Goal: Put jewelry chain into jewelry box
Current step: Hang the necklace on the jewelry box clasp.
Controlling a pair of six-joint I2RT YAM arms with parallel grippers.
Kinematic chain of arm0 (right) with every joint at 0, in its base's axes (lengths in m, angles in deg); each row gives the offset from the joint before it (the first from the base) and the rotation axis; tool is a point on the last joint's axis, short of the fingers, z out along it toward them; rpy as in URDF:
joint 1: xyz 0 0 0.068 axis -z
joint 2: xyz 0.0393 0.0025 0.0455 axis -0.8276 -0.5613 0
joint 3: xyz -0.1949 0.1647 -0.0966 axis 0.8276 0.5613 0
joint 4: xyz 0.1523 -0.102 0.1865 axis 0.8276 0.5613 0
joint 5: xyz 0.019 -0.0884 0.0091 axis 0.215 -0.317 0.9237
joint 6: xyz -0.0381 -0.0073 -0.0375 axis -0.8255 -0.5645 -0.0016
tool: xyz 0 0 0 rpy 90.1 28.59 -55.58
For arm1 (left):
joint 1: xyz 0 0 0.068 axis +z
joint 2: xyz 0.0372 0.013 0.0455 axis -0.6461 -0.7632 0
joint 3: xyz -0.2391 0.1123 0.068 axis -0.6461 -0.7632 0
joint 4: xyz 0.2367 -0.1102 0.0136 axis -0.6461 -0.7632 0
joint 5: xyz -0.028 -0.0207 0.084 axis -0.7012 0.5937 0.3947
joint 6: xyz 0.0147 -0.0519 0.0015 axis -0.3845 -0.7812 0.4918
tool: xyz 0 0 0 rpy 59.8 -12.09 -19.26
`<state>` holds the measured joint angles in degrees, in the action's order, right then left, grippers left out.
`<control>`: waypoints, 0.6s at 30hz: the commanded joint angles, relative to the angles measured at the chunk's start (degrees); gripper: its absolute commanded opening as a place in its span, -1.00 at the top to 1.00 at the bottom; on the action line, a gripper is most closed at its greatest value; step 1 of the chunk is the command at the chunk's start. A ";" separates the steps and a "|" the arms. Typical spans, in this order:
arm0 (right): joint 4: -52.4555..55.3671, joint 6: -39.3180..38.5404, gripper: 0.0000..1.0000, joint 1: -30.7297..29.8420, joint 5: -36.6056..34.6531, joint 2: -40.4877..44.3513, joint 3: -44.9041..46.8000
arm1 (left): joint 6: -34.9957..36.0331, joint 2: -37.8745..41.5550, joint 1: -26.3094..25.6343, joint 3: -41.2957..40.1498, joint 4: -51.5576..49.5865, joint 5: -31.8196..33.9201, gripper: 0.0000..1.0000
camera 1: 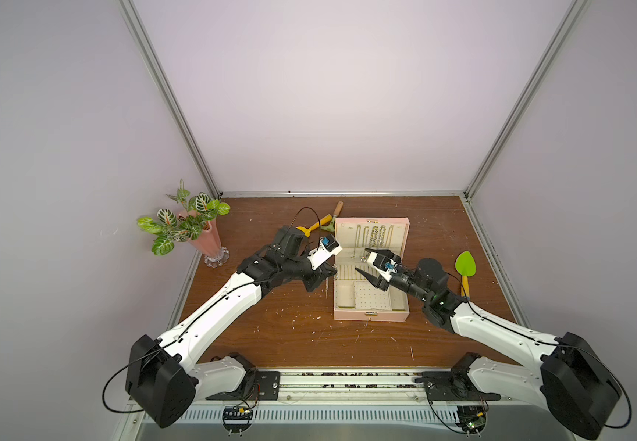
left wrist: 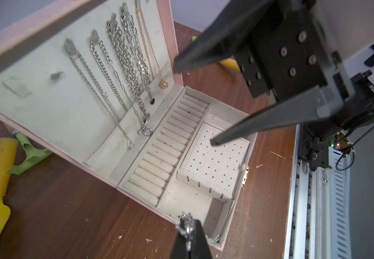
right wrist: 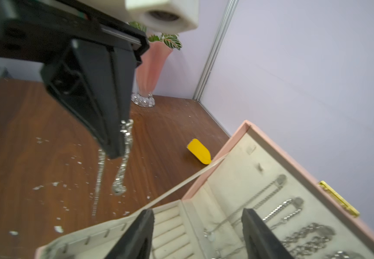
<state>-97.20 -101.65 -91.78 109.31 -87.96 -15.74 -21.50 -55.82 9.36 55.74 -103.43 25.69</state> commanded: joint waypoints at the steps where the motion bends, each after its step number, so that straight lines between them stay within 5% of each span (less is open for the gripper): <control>1: -11.09 12.45 -0.35 0.14 6.95 -0.82 2.76 | 0.01 -2.08 0.40 3.69 0.30 -1.03 0.99; 9: -18.86 22.08 -0.33 0.15 1.33 -4.65 3.41 | 1.07 -8.75 -0.67 11.58 -1.22 -0.64 0.99; 18: -23.69 22.43 -0.16 0.13 -2.88 -12.76 -0.01 | 2.09 -16.35 -2.87 19.66 -3.22 1.55 0.99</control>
<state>-116.17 -80.34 -91.80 109.47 -99.76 -12.81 -20.52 -70.90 7.41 72.63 -104.78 26.65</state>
